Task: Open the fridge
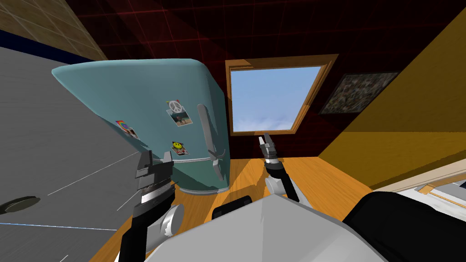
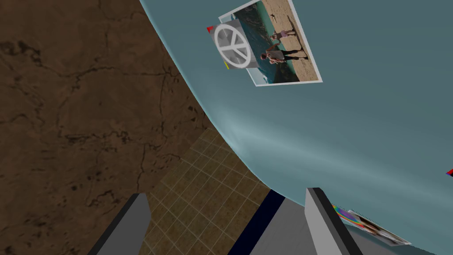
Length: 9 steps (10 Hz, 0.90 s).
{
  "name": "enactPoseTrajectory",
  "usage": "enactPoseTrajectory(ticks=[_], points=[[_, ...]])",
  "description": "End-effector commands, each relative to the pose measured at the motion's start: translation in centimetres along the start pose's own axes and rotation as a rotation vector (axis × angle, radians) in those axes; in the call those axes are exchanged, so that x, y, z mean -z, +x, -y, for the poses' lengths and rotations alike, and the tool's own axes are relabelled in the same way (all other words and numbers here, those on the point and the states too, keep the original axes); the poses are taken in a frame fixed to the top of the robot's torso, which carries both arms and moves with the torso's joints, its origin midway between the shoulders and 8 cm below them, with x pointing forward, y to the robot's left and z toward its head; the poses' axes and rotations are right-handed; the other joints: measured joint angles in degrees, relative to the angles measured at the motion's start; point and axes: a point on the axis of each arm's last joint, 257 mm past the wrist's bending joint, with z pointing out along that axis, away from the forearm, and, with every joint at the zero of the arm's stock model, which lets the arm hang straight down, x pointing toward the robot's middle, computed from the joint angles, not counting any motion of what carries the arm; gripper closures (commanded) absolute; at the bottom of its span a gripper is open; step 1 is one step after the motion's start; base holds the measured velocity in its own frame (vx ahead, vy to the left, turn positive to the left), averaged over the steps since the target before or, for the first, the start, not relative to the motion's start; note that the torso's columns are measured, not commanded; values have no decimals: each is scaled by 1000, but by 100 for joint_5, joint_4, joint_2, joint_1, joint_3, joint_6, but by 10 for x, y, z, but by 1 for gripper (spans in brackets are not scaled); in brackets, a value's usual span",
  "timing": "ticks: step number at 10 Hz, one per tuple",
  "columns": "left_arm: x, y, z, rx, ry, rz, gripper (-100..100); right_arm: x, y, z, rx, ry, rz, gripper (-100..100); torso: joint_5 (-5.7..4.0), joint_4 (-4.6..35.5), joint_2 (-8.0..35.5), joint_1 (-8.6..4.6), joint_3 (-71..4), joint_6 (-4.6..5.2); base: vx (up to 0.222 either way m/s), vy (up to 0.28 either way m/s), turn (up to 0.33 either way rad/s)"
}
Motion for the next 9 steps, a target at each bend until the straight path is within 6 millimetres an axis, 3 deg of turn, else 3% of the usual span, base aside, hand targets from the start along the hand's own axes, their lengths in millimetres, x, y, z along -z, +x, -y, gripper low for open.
enactPoseTrajectory(ticks=[1,9], points=[[0,0,0,0,0,0,0,0,0,0,0,0,0,0,0,235,232,0,-467,0,0,0,0],[0,0,0,0,0,0,0,0,0,0,0,0,0,0,0,3537,3539,0,-7073,0,0,0,0]])
